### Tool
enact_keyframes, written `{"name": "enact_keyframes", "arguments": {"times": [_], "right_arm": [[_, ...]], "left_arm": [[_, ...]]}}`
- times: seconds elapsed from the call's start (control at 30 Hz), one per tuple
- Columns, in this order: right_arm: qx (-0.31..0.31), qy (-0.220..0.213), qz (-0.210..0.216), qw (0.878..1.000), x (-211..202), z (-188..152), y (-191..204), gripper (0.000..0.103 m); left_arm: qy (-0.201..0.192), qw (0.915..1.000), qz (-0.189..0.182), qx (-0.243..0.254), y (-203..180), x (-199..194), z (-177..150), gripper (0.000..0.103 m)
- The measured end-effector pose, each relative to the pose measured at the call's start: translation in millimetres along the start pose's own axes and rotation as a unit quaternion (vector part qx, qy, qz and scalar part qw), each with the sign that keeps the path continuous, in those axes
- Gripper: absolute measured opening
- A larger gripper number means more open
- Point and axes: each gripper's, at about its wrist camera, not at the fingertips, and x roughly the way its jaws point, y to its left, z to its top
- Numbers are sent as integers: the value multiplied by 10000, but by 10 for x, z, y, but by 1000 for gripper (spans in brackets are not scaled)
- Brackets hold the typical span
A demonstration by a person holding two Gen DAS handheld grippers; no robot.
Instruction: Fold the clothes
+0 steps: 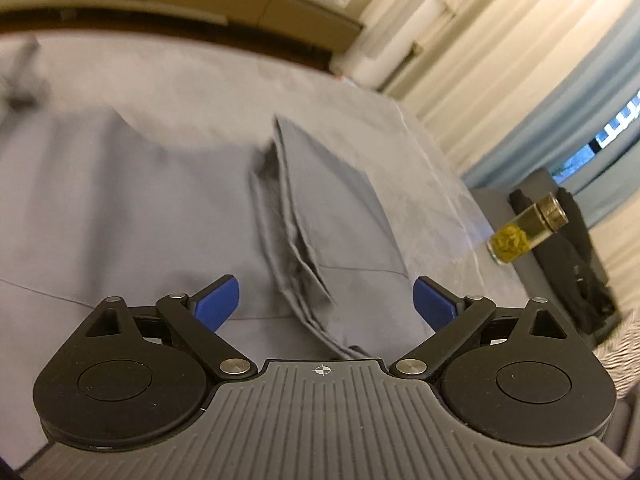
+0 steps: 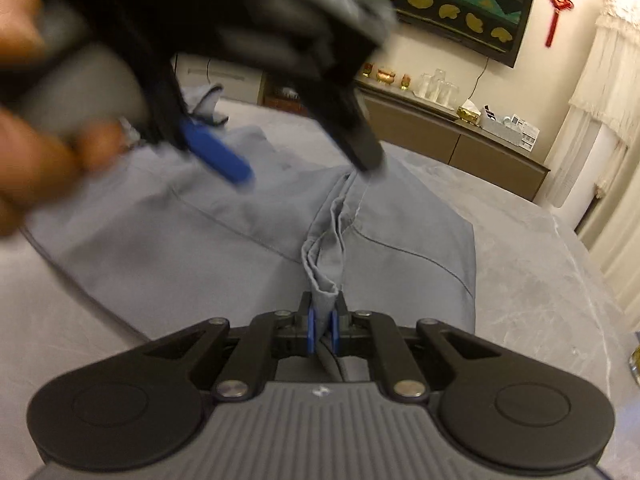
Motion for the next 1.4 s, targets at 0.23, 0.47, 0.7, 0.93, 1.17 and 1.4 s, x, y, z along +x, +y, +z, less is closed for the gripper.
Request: {"name": "enact_keyframes", "arguments": {"times": [0.23, 0.47, 0.7, 0.93, 1.17, 1.4], "right_arm": [[89, -200, 479, 9986, -189, 51, -17, 28], [1120, -478, 936, 9881, -579, 85, -464, 38], [1631, 790, 411, 9826, -217, -128, -681, 31], [1966, 749, -228, 9774, -307, -197, -804, 64], [1111, 518, -384, 9917, -369, -103, -571, 11], [-360, -215, -784, 9960, -475, -9, -71, 8]], "left_arm": [[294, 9977, 521, 315, -83, 230, -53, 3], [247, 9923, 1187, 257, 189, 96, -174, 2], [-399, 9898, 1246, 565, -87, -168, -218, 41], [90, 9891, 770, 1250, -383, 11, -292, 63], [40, 9876, 873, 1302, -407, -53, -210, 79], [440, 9786, 648, 1902, -855, 264, 78, 88]]}}
